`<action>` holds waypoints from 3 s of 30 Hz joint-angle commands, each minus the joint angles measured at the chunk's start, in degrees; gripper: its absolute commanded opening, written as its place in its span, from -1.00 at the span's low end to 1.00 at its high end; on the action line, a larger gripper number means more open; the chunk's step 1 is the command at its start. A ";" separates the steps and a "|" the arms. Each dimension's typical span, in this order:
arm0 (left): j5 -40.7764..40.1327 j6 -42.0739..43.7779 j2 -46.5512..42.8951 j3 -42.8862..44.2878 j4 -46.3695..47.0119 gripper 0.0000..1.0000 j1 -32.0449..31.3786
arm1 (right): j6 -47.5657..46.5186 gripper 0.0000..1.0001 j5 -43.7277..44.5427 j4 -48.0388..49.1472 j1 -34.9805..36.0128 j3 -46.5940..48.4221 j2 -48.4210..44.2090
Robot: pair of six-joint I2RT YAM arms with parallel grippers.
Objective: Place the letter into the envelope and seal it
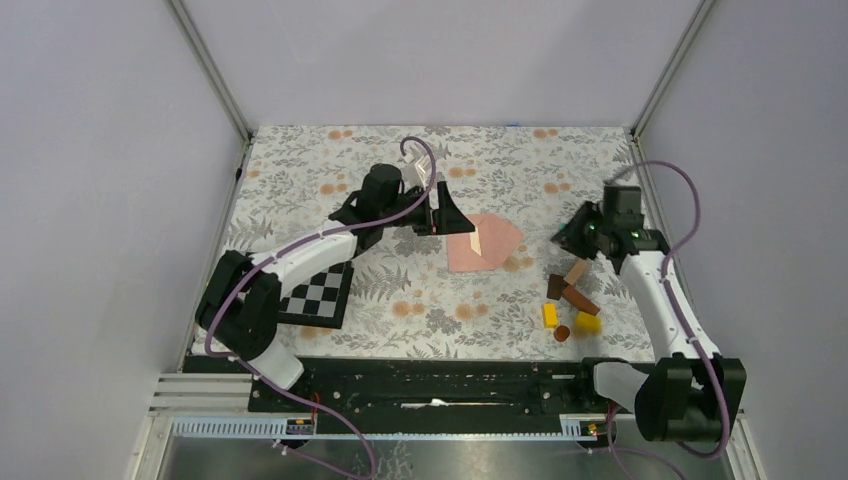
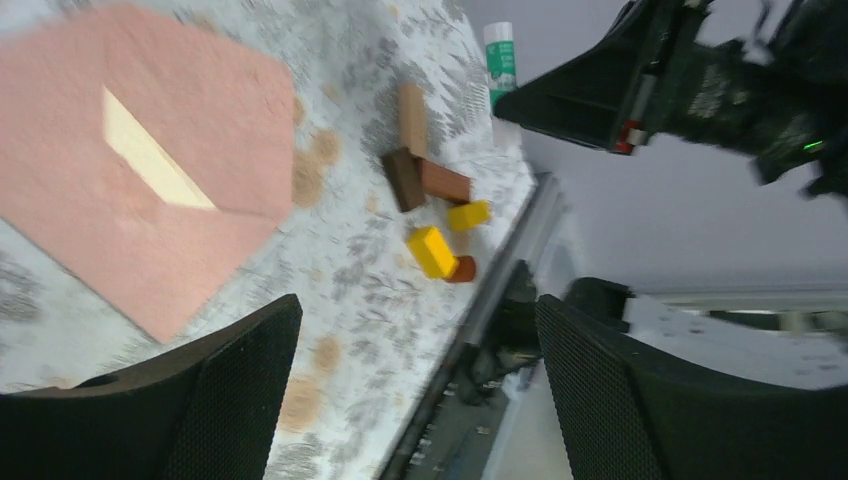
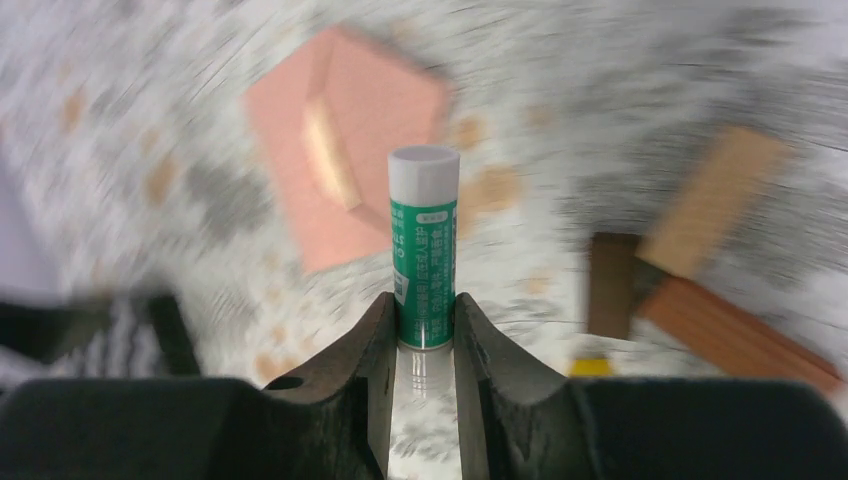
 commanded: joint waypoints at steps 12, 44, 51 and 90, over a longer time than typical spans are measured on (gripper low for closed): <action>-23.81 69.73 -25.32 -22.31 26.43 0.76 -12.12 | 4.07 -0.96 -41.68 -5.80 11.66 11.60 2.27; -38.51 111.64 -10.82 -30.76 54.86 0.26 -36.51 | 21.06 -1.00 -52.42 -2.88 21.24 2.34 -3.85; -38.38 111.12 -9.58 -30.12 54.96 -0.14 -36.56 | 21.69 -1.00 -52.75 -2.77 21.39 1.99 -4.45; 1.83 24.48 -18.77 -11.47 1.72 -1.00 -10.94 | -5.15 0.59 -22.24 1.59 23.06 20.03 -2.60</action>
